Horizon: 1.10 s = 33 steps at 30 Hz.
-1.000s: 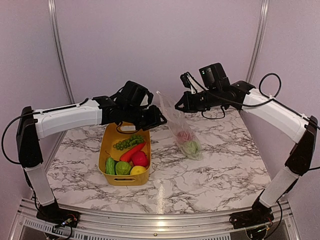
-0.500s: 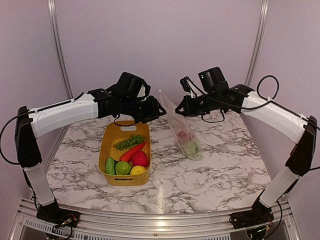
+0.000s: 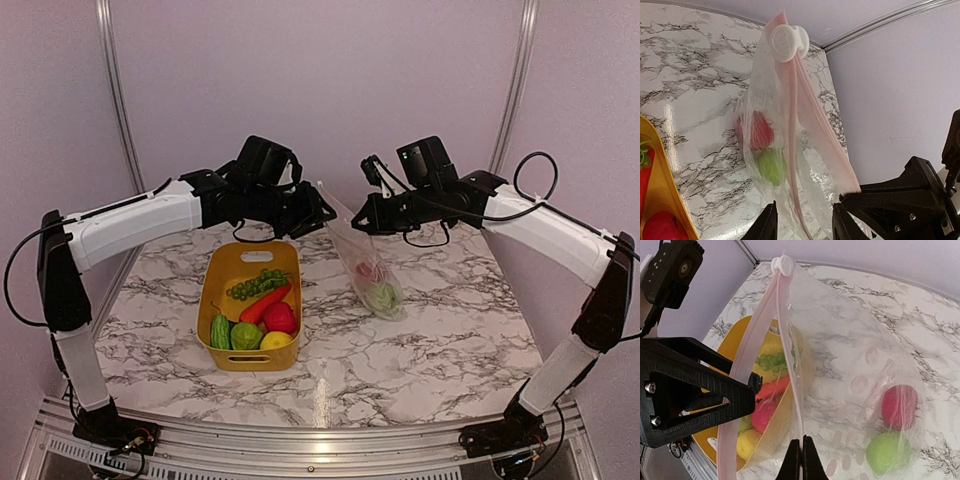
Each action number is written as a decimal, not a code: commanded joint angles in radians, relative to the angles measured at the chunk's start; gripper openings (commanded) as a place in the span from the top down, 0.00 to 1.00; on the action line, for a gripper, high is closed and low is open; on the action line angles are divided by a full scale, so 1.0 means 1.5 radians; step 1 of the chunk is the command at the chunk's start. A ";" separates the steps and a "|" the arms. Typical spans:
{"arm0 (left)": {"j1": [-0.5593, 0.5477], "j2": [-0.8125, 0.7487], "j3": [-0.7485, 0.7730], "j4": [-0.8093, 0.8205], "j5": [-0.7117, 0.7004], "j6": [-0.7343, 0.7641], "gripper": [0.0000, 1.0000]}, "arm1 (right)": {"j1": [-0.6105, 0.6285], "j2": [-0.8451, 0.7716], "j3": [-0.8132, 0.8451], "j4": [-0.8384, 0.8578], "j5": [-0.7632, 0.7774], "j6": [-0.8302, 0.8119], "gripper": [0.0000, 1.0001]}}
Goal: Place the food in the zip-top bag and seal the zipper
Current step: Adjust the zipper food storage bag at the center of the board.
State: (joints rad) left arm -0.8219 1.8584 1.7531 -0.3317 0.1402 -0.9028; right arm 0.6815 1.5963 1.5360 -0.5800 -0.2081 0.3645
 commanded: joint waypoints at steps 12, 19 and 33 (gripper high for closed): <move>0.006 0.163 0.245 -0.188 0.020 0.019 1.00 | 0.007 0.019 0.163 -0.107 0.196 -0.075 1.00; 0.007 0.190 0.305 -0.211 -0.001 0.005 1.00 | 0.006 0.057 0.327 -0.206 0.426 -0.118 1.00; 0.004 0.092 0.167 0.006 0.024 0.026 1.00 | 0.006 0.063 0.231 -0.211 0.399 -0.091 1.00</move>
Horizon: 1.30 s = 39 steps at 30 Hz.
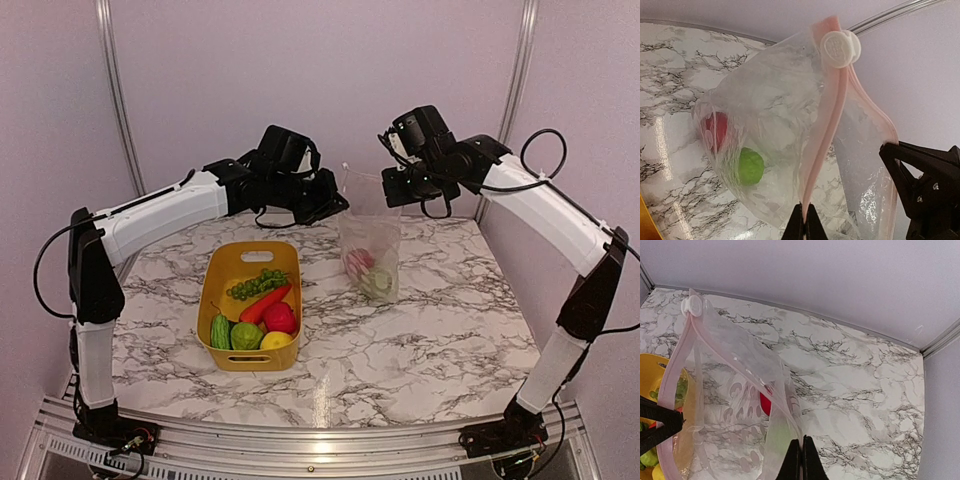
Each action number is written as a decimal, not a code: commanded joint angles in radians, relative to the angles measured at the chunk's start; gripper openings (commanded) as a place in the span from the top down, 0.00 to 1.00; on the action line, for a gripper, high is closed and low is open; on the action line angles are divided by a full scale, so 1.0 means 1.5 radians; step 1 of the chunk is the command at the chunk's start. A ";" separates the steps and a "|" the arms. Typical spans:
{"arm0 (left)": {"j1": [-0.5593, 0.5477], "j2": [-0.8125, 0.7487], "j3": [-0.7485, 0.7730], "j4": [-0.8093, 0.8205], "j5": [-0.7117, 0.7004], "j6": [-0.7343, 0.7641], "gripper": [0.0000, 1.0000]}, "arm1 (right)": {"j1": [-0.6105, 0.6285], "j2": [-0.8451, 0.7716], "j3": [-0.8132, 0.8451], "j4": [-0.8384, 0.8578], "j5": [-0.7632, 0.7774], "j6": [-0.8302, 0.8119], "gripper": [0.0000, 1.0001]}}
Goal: Place the food in the zip-top bag and seal the zipper
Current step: Adjust the zipper food storage bag at the center of the board.
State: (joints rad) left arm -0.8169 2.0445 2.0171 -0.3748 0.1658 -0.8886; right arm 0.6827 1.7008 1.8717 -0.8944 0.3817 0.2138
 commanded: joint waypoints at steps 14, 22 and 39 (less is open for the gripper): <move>0.010 0.111 0.191 0.062 0.016 0.003 1.00 | -0.073 0.013 0.119 0.002 0.039 -0.044 1.00; 0.010 0.049 0.084 0.075 0.030 0.029 1.00 | -0.064 -0.011 0.026 0.041 -0.012 -0.024 1.00; 0.010 -0.207 -0.184 -0.048 -0.083 0.173 0.25 | 0.017 -0.010 -0.047 0.094 -0.110 -0.021 1.00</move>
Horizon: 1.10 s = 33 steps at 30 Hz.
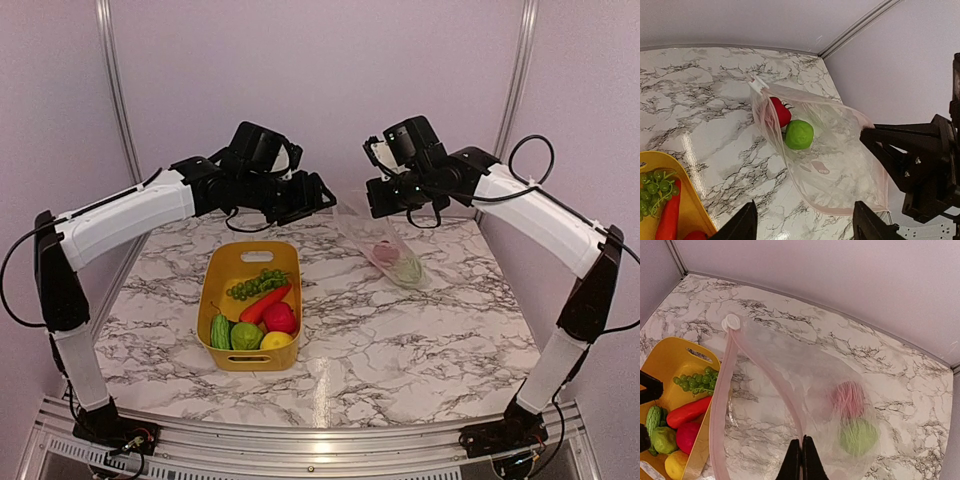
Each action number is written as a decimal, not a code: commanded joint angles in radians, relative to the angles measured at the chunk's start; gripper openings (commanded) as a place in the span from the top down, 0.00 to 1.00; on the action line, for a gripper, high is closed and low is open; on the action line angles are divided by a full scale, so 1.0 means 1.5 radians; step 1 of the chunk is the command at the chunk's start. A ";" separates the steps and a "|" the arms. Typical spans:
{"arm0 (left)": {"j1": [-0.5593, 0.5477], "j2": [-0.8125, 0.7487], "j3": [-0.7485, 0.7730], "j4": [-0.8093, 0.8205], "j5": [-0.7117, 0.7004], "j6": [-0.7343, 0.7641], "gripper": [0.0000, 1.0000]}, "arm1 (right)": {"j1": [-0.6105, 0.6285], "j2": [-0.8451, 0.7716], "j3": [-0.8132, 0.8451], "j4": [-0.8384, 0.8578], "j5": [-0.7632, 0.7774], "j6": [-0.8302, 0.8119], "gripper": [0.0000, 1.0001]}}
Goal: Place the food in the zip-top bag and seal the zipper
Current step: Adjust the zipper food storage bag at the center of the board, then pick up the fake fruit from the bin.
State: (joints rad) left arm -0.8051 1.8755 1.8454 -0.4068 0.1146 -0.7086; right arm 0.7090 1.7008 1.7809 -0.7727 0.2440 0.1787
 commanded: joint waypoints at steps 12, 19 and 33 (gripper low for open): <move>0.007 -0.522 -0.509 0.147 -0.256 0.139 0.01 | -0.001 -0.004 0.025 -0.012 -0.050 -0.011 1.00; 0.011 -0.514 -0.536 0.036 -0.208 0.202 0.03 | 0.000 -0.004 0.027 -0.019 -0.066 -0.014 1.00; 0.011 -0.265 -0.331 -0.180 -0.146 0.320 0.17 | -0.001 -0.013 0.003 -0.023 -0.076 -0.001 1.00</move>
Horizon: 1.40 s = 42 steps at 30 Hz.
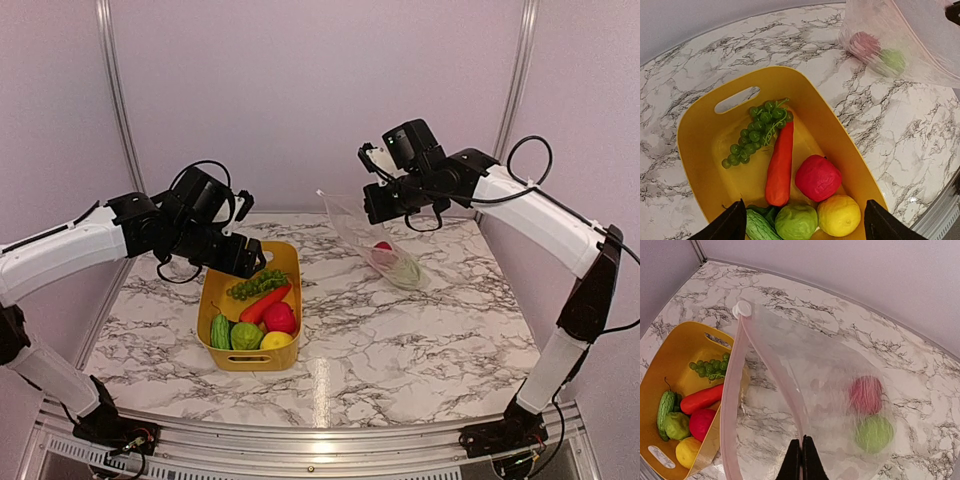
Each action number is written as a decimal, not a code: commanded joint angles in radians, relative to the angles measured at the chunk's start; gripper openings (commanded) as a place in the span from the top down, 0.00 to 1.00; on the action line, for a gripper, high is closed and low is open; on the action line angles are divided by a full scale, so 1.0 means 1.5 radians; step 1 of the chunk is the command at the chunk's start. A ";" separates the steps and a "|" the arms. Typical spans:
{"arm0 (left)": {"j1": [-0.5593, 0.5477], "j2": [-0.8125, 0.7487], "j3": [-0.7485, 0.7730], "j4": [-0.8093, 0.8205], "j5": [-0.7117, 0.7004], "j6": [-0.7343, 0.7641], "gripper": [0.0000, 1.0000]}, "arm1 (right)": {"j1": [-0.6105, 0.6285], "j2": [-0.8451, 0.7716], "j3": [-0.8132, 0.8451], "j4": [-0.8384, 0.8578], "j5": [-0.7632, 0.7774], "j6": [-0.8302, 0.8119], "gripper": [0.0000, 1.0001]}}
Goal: Place the food in the zip-top bag and seal the zipper
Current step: Pick up the fake fruit from the bin.
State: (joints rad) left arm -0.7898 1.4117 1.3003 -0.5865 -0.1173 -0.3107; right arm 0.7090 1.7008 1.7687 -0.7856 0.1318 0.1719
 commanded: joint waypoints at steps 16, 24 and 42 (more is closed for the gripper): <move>0.001 0.171 0.033 -0.045 0.098 0.115 0.21 | -0.001 -0.007 0.006 -0.010 -0.044 -0.004 1.00; 0.001 0.217 0.048 -0.034 0.105 0.147 0.25 | -0.001 -0.020 -0.005 -0.013 -0.052 -0.015 1.00; 0.001 0.270 0.016 0.000 0.175 0.175 0.15 | -0.001 -0.026 -0.014 -0.035 -0.066 0.017 1.00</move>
State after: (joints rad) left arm -0.7898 1.8042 1.3472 -0.6193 0.1223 -0.0605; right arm 0.7090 1.6909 1.7374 -0.8188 0.0422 0.1822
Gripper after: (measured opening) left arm 0.842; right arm 0.004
